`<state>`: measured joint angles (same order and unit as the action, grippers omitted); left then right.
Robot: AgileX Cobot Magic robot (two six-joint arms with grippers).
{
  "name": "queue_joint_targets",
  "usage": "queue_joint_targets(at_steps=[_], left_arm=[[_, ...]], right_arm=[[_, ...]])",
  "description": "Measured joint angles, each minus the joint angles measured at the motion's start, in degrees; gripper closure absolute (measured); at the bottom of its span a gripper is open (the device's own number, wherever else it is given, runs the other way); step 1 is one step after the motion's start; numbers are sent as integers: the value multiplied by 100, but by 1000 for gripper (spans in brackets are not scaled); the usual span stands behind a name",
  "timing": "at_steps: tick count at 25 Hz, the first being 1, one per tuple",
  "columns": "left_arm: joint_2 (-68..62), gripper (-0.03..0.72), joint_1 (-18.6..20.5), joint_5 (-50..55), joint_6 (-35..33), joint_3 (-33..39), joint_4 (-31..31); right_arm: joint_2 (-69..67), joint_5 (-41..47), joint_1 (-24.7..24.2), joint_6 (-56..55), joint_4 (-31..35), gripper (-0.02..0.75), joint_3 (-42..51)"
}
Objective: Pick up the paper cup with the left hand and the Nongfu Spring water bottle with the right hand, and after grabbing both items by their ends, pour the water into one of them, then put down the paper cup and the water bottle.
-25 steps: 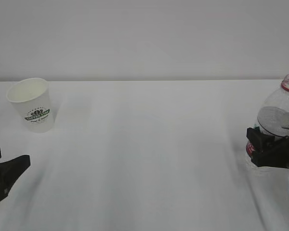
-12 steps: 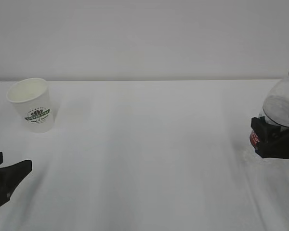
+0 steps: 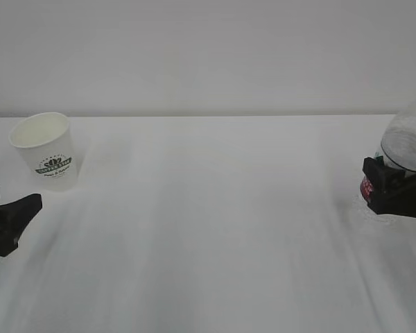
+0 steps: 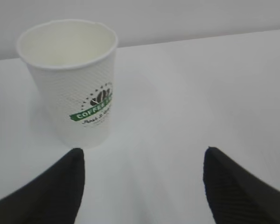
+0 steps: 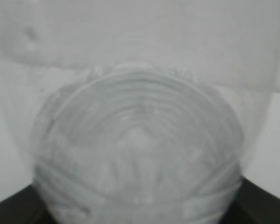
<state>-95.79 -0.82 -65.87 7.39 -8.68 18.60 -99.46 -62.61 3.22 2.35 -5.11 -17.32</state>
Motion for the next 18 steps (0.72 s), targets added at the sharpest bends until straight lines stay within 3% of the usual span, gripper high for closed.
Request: queue_joint_targets(at_steps=[10,15,18], left_arm=[[-250,7,13,0,-172,-13,-393],[-300,15,56,0,-175,-76,-590],[-300,44,282,0,-150,-215,-580]], right_arm=[[0,0,0,-9,12,253,1],[0,0,0,-9,12,253,1],[0,0,0,-13,-19,253,1]])
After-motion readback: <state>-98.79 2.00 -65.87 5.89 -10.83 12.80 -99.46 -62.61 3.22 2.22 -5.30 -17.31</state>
